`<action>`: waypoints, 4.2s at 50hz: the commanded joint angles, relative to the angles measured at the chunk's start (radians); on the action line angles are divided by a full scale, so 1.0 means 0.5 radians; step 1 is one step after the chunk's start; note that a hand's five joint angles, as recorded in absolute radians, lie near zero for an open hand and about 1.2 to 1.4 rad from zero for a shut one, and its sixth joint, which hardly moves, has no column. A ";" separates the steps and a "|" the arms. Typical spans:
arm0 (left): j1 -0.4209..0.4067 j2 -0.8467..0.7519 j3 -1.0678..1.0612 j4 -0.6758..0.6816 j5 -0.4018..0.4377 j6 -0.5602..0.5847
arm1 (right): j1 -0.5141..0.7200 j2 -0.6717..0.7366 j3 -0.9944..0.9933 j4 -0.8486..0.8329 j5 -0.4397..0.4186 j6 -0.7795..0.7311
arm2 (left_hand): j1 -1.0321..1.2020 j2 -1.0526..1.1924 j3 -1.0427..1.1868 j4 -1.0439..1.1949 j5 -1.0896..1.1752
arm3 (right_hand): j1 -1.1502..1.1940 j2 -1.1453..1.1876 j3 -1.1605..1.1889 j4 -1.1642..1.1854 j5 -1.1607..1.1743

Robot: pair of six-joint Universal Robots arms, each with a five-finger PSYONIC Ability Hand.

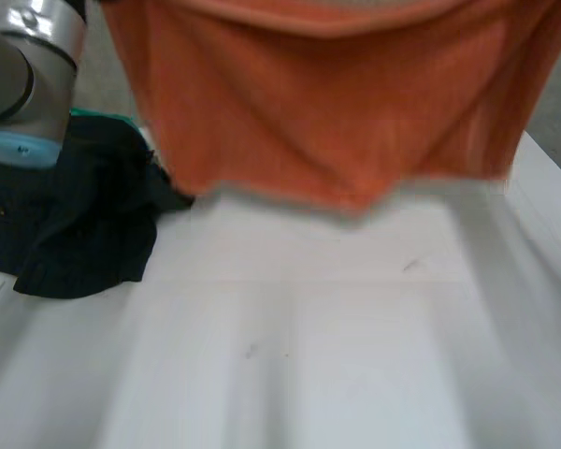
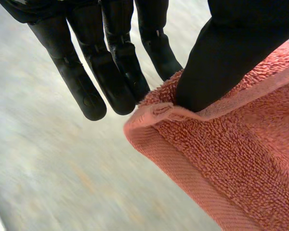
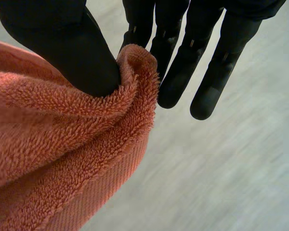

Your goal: Fold the laundry.

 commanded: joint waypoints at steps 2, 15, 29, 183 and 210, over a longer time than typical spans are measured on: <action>0.051 -0.018 -0.101 0.038 -0.098 -0.288 | -0.011 -0.028 0.173 -0.324 -0.078 0.094 | 0.489 0.399 0.400 0.387 0.474 | 0.635 0.448 0.411 0.396 0.412; 0.002 -0.128 -0.635 -0.085 0.126 -0.282 | -0.097 0.312 0.308 0.080 -0.265 0.085 | 0.489 0.399 0.400 0.387 0.474 | 0.635 0.448 0.411 0.396 0.412; 0.026 0.187 -1.472 -1.114 0.200 0.113 | -0.318 0.257 0.642 1.316 -0.412 -0.719 | 0.489 0.399 0.400 0.387 0.474 | 0.635 0.448 0.411 0.396 0.412; 0.168 0.725 -2.182 -1.926 0.378 0.991 | -0.837 0.070 1.158 2.072 -0.271 -1.803 | 0.489 0.399 0.400 0.387 0.474 | 0.635 0.448 0.411 0.396 0.412; -0.108 -0.493 -0.590 -0.693 -0.143 0.439 | -0.180 0.809 0.219 0.621 0.023 -0.658 | 0.489 0.399 0.400 0.387 0.474 | 0.635 0.448 0.411 0.396 0.412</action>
